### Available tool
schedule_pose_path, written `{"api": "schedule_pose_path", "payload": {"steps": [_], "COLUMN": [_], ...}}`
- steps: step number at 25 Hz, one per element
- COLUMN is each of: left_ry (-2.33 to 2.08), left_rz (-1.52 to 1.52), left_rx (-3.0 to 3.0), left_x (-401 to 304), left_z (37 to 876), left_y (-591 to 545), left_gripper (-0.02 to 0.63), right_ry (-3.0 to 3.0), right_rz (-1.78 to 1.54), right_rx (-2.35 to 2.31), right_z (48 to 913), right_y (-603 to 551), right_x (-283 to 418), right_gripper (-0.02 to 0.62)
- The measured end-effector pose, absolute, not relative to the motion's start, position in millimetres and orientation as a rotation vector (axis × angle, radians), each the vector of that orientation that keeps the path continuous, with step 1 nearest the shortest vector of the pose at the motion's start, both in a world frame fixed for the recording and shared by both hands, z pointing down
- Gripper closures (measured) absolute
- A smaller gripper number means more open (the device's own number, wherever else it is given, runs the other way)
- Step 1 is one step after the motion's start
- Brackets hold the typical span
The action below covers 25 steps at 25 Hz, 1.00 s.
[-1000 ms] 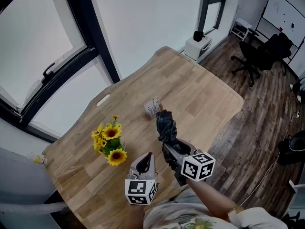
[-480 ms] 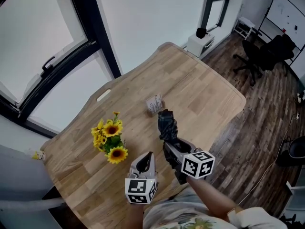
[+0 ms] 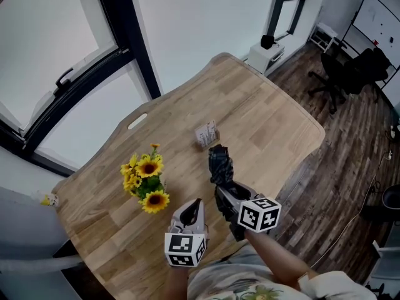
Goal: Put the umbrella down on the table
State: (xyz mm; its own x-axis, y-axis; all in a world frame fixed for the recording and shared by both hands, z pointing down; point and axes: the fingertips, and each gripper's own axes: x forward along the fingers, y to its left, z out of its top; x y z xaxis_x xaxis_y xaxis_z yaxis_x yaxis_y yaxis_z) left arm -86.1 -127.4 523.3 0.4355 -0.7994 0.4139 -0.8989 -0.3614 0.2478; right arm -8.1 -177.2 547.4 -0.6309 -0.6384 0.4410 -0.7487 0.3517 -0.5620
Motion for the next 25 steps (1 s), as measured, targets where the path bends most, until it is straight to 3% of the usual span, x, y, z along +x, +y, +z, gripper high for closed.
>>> {"api": "schedule_pose_path", "payload": {"steps": [25], "left_ry": [-1.417], "left_rz": [0.309], "left_rx": [2.221], "left_x": [-87], "left_z": [537], "left_y": [-128], "left_gripper": [0.604], "right_ry": [-2.312], "right_rz": [1.287], "right_rx": [1.240], "right_z": [602], "right_y": [-179], "right_x": [-8], "right_gripper": [0.413]}}
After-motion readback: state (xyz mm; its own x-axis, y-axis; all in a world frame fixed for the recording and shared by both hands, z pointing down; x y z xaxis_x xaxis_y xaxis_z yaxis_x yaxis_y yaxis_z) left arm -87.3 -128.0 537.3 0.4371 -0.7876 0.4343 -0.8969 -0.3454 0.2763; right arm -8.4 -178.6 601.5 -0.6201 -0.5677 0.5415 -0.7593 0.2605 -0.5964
